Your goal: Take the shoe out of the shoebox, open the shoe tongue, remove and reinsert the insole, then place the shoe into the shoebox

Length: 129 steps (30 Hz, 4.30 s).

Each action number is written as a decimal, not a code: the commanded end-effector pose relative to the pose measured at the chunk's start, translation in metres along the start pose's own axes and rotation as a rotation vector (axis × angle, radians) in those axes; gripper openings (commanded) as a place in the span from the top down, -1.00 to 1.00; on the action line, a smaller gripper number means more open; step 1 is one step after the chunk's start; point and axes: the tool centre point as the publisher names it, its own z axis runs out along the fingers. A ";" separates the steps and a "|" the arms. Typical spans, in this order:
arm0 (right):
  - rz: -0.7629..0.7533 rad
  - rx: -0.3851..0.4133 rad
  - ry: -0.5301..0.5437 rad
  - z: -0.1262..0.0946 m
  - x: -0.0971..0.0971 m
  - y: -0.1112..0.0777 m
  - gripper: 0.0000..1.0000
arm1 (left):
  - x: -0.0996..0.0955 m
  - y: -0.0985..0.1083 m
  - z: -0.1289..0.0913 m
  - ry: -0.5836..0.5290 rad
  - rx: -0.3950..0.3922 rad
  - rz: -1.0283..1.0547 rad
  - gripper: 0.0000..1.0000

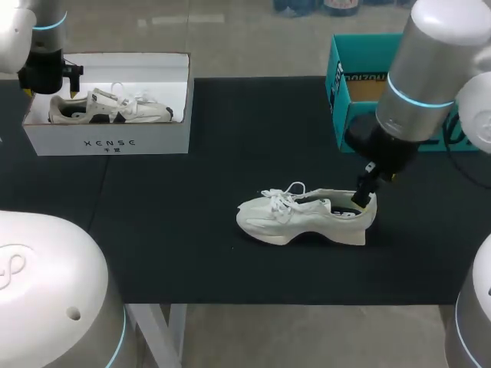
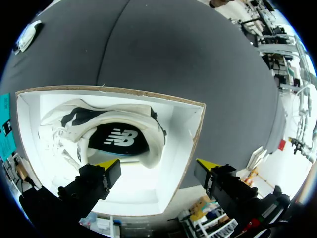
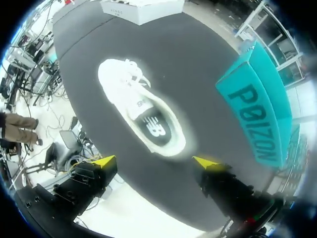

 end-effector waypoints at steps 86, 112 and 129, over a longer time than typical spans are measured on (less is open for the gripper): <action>-0.604 -1.003 0.438 0.108 -0.071 -0.045 -1.00 | 0.000 -0.001 0.000 0.001 -0.002 0.001 -1.00; -0.583 -1.073 0.442 0.129 -0.036 -0.019 -1.00 | 0.000 -0.001 0.000 0.001 -0.002 0.001 -1.00; -0.606 -1.060 0.453 0.138 -0.019 0.008 -1.00 | 0.000 -0.001 0.000 0.001 -0.002 0.001 -1.00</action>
